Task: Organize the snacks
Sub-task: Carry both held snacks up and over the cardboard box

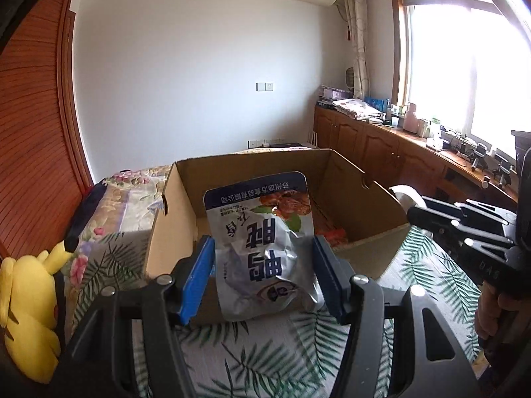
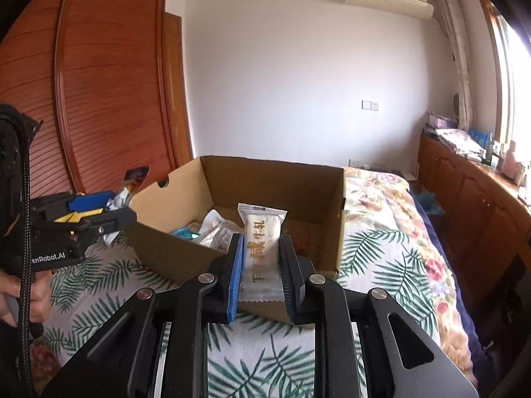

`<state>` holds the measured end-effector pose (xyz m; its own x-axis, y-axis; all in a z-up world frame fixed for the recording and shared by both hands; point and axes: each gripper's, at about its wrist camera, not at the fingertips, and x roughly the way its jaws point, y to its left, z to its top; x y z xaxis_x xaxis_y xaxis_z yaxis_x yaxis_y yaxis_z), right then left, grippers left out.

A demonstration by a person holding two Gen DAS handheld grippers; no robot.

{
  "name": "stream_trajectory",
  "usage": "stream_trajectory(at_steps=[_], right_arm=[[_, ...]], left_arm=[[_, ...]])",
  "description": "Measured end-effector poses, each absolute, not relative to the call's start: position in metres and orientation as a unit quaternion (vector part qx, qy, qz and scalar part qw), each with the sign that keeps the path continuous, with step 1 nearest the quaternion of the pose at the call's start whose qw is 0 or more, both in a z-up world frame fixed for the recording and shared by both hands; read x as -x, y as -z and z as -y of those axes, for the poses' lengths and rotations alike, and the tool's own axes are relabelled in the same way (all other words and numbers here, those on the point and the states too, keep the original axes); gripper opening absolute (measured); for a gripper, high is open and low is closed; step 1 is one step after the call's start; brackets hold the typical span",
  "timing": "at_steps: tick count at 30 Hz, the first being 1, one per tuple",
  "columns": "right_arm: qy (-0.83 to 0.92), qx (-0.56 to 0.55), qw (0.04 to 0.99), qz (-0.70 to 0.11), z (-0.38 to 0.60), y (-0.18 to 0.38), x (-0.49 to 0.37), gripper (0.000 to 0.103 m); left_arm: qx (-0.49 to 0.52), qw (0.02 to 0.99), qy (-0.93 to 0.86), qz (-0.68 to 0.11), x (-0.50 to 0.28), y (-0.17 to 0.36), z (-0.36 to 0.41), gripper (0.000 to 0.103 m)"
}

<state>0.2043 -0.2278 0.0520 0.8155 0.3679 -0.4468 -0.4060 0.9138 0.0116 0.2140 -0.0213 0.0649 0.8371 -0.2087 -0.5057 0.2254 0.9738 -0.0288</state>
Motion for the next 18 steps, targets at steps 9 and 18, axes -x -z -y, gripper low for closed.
stream_trajectory(at_steps=[9, 18], right_arm=[[-0.208, 0.056, 0.946, -0.241, 0.204, -0.042, -0.247, 0.019], [-0.212, 0.057, 0.941, -0.259, 0.191, -0.029, -0.282, 0.019]], left_arm=[[-0.008, 0.958, 0.109, -0.266, -0.26, -0.053, 0.007, 0.059], [-0.009, 0.954, 0.105, -0.281, -0.29, -0.043, 0.005, 0.059]])
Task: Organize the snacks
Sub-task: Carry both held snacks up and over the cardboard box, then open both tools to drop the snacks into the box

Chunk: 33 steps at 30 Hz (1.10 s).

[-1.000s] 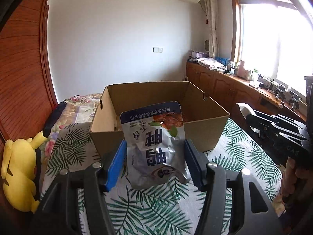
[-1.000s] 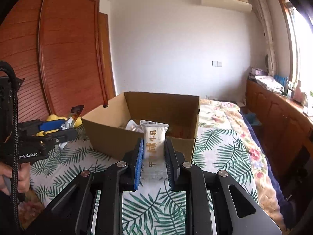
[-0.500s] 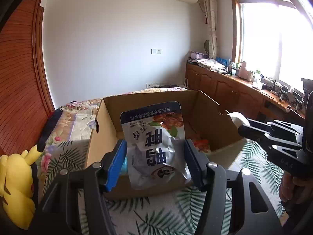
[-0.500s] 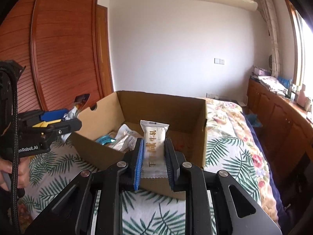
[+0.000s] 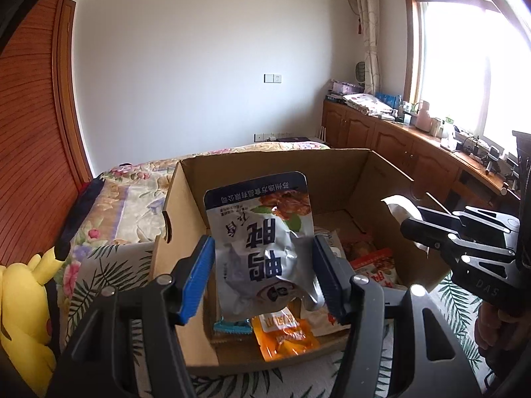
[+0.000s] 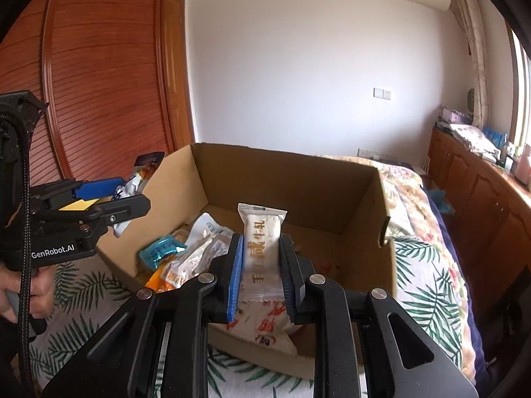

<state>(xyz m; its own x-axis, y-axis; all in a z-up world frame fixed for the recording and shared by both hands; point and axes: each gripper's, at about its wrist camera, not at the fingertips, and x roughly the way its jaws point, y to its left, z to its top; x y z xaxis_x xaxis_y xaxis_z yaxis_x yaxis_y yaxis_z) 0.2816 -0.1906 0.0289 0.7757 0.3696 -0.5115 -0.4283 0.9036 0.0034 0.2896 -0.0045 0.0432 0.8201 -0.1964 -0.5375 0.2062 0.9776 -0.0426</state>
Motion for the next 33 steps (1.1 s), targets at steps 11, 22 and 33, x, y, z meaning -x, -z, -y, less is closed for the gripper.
stream_trajectory(at_steps=[11, 22, 33], right_arm=[[-0.2, 0.059, 0.935, -0.286, 0.182, -0.015, -0.299, 0.02], [-0.196, 0.048, 0.938, -0.283, 0.187, -0.013, -0.299, 0.023], [-0.192, 0.045, 0.941, -0.274, 0.189, -0.022, -0.279, 0.026]], left_arm=[[-0.003, 0.948, 0.091, -0.306, -0.311, -0.03, 0.008, 0.06], [-0.003, 0.947, 0.085, -0.31, -0.309, -0.034, 0.017, 0.067], [-0.016, 0.953, 0.086, -0.289, -0.282, -0.052, 0.022, 0.072]])
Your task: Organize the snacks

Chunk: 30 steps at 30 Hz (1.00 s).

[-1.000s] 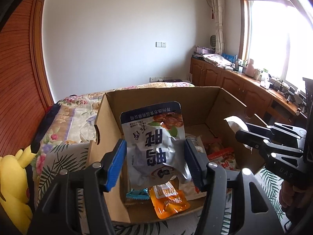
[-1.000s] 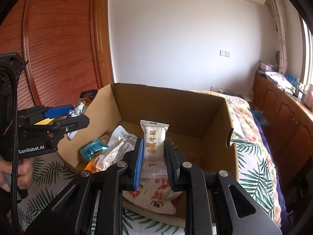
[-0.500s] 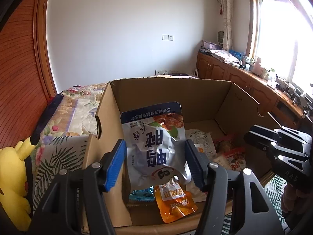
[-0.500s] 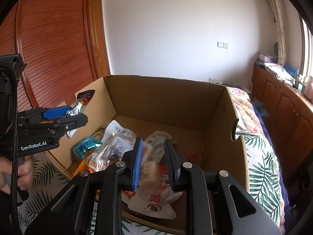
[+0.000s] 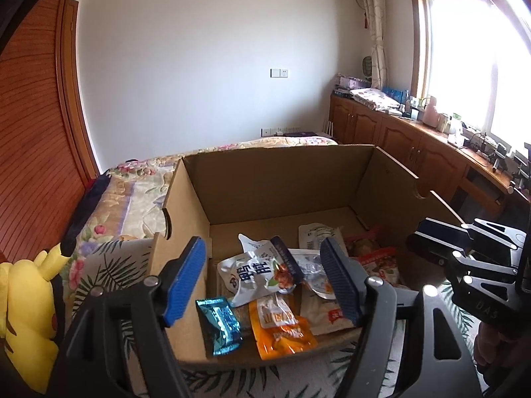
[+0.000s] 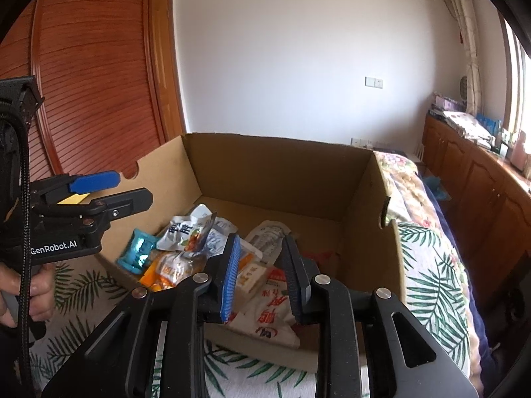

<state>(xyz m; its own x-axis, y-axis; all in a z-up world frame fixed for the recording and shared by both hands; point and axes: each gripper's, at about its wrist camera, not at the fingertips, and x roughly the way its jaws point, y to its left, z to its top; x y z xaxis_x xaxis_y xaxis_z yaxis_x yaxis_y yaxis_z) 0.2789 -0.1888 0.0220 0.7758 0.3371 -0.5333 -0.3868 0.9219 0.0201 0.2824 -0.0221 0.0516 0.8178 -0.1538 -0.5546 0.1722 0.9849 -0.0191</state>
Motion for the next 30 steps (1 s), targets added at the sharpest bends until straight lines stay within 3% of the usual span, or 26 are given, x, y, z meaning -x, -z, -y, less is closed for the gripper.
stream_trajectory(at_steps=[13, 30], right_arm=[[-0.177, 0.039, 0.953, -0.245, 0.204, -0.054, -0.206, 0.038], [-0.151, 0.044, 0.962, -0.223, 0.211, -0.053, -0.129, 0.076]], left_arm=[[-0.021, 0.963, 0.078, -0.256, -0.203, -0.086, 0.023, 0.074], [-0.022, 0.969, 0.074, -0.235, -0.114, -0.088, 0.021, 0.075]])
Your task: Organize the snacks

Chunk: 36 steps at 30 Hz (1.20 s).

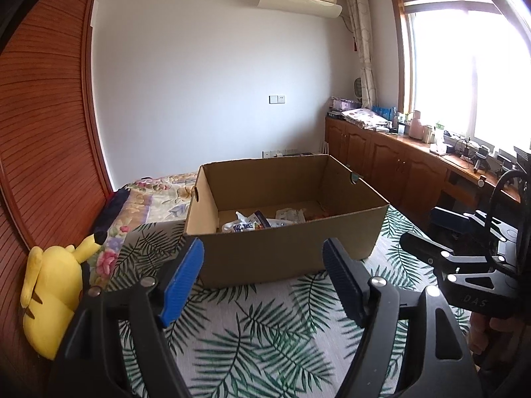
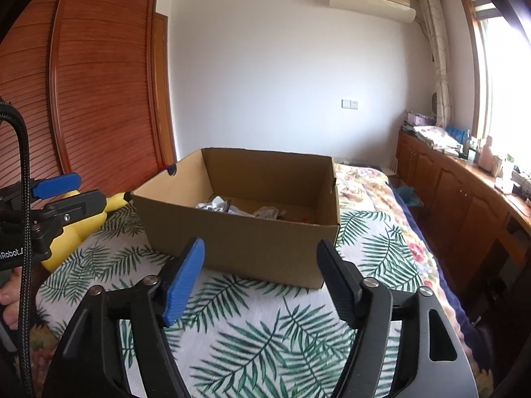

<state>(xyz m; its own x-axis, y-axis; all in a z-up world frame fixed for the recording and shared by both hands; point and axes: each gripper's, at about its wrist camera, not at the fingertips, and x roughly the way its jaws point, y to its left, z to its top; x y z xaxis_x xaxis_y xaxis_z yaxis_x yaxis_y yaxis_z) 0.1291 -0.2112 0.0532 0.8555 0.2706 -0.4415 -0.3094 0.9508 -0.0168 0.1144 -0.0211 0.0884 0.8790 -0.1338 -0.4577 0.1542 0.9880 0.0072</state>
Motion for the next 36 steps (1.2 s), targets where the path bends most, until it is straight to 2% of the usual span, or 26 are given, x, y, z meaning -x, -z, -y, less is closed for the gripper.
stream_trajectory(at_steps=[4, 8, 14, 24, 36], right_arm=[[-0.149, 0.036, 0.965, -0.211, 0.215, -0.056, -0.111, 0.088], [-0.15, 0.029, 0.967, -0.206, 0.219, -0.057, -0.103, 0.092], [-0.14, 0.031, 0.968, -0.205, 0.222, -0.054, -0.098, 0.099], [-0.137, 0.02, 0.968, -0.209, 0.224, -0.047, -0.084, 0.101], [-0.116, 0.018, 0.971, -0.208, 0.228, -0.036, -0.074, 0.102]], left_arm=[[-0.019, 0.971, 0.07, -0.229, -0.099, -0.087, 0.02, 0.08], [-0.019, 0.972, 0.068, -0.226, -0.09, -0.085, 0.018, 0.082], [-0.014, 0.974, 0.059, -0.219, -0.081, -0.078, 0.016, 0.091], [-0.006, 0.973, 0.048, -0.225, -0.072, -0.067, 0.016, 0.103], [-0.023, 0.975, 0.019, -0.219, -0.058, -0.05, 0.022, 0.103]])
